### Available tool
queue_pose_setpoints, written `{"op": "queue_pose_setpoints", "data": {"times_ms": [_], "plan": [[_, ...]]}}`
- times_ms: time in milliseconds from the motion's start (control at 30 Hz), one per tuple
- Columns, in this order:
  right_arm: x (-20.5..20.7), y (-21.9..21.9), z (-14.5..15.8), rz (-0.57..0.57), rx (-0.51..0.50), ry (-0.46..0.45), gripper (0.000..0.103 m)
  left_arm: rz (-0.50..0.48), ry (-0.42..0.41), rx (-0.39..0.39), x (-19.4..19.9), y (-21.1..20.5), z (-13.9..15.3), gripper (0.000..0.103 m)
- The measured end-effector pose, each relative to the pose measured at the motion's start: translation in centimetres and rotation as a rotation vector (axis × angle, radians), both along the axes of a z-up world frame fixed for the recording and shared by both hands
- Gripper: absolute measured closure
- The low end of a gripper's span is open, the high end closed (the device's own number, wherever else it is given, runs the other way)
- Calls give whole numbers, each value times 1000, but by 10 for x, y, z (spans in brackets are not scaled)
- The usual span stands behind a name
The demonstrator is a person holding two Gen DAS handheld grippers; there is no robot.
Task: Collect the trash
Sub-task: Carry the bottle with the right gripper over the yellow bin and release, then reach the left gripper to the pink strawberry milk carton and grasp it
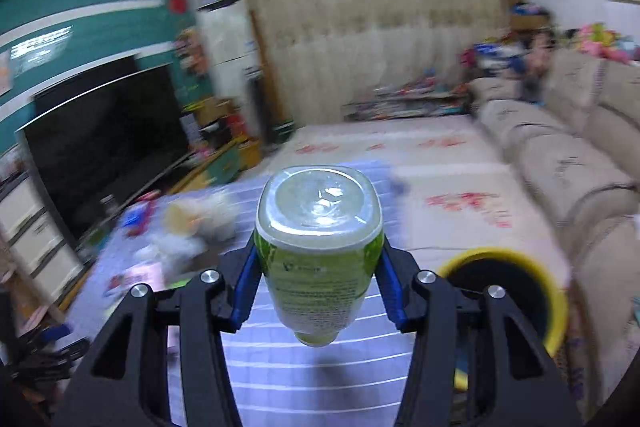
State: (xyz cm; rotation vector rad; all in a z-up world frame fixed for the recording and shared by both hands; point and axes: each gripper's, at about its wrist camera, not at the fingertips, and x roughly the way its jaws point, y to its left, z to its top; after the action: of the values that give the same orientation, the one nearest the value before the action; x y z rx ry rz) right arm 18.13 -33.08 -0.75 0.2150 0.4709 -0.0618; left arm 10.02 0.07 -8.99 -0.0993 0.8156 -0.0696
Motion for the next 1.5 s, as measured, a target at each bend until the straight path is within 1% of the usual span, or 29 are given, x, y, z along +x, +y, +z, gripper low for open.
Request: {"op": "queue_pose_setpoints", "data": {"times_ms": [67,133,233,333,433,533,700,800,933,1100,1233,1400,1500], "plan": [[-2,-26,-3,-71,-11,7,54,-10,0,4,3,-7,0,4],[4,-57,-16,-147,-31,48,54,-18,1,7,5,-14,1,4],[22,-90,-50,-208,-30,146,54,-33,2,19,9,-25,2,4],[44,-116,-101,-238,-2,276,54,-50,8,32,15,-38,1,4],[57,-129,-144,-260,2,386,54,-64,24,48,21,-50,-2,4],[66,-135,-172,-263,1,470,54,-76,31,55,27,-61,-5,4],[80,-139,-204,-257,5,561,54,-109,60,59,40,-81,-15,4],[84,-141,-217,-254,16,596,53,-133,69,75,45,-93,-20,4],[83,-145,-222,-257,19,612,52,-146,76,79,51,-100,-26,4],[86,-146,-220,-257,20,604,52,-142,91,70,55,-98,-33,4],[77,-140,-208,-255,13,569,48,-136,98,64,59,-96,-37,4],[64,-135,-188,-258,15,509,47,-126,72,80,69,-96,-36,4],[56,-134,-177,-254,25,474,46,-123,70,86,77,-100,-34,4]]}}
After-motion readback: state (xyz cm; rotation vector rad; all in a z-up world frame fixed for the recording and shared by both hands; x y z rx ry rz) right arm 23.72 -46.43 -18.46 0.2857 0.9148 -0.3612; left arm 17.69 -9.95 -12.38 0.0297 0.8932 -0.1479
